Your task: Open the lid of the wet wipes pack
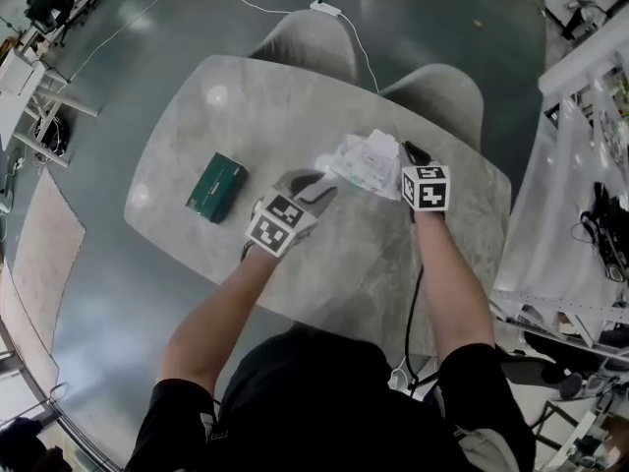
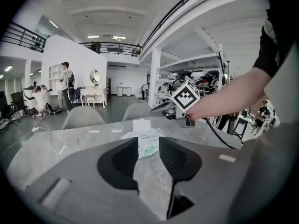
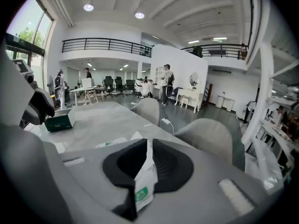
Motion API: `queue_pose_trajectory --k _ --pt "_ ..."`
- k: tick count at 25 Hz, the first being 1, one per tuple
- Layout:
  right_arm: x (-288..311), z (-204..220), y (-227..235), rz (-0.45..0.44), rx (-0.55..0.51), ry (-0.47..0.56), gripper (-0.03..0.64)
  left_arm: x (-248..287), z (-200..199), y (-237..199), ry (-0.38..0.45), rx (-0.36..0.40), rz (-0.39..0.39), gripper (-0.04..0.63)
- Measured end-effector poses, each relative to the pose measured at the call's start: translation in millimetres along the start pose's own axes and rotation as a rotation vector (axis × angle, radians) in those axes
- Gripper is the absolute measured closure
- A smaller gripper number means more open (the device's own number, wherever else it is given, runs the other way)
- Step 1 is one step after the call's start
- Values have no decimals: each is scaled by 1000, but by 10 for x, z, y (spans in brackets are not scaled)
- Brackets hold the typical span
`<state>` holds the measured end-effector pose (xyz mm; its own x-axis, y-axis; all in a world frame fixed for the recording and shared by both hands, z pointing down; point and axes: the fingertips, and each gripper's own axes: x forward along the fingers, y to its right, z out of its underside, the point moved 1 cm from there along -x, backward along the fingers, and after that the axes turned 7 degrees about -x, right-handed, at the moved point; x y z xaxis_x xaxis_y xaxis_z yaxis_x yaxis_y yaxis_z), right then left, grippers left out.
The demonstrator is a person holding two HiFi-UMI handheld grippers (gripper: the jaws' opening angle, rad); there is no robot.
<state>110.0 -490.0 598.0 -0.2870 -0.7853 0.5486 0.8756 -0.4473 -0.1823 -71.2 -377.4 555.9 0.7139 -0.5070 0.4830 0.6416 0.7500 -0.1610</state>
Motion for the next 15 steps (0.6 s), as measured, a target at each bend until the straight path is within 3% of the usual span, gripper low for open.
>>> queue_pose_trajectory --k 2,8,15 --pt "-288 -97 -194 -6 7 36 578 -178 -34 47 30 -29 -4 462" --pt "-1224 -97 -974 -46 159 124 578 -685 -238 246 145 -69 4 486" --pt "-1898 -305 -1061 -19 154 175 580 -1218 -342 402 239 -70 9 512"
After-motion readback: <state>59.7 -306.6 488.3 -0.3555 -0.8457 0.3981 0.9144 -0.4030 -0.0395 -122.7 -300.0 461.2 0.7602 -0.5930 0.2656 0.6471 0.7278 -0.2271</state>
